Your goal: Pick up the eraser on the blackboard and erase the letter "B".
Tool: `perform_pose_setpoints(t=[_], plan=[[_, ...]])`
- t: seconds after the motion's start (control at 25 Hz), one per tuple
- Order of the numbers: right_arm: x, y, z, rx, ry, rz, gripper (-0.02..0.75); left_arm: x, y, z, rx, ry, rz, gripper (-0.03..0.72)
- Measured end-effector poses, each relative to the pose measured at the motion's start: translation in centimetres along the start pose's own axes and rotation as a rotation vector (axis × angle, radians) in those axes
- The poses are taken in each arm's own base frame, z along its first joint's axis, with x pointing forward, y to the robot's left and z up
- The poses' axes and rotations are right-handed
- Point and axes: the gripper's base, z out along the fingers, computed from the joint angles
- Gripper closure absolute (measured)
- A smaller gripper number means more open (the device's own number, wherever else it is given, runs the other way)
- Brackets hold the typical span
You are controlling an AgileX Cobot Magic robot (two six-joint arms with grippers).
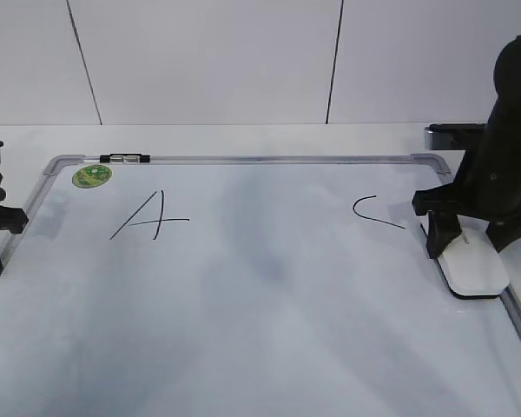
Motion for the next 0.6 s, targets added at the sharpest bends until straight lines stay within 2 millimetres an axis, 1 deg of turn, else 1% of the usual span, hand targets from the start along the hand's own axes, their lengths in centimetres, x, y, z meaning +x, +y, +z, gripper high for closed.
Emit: perform_pose_setpoints(t=[0.36, 0.6], plan=[[0.02, 0.00, 0.00, 0.000, 0.002, 0.002, 0.199, 0.00, 0.00, 0.00, 0.000, 0.000, 0.000, 0.664], [0.11, -0.01, 0.00, 0.001, 0.012, 0.003, 0.178, 0.00, -0.01, 0.00, 0.002, 0.000, -0.001, 0.665]])
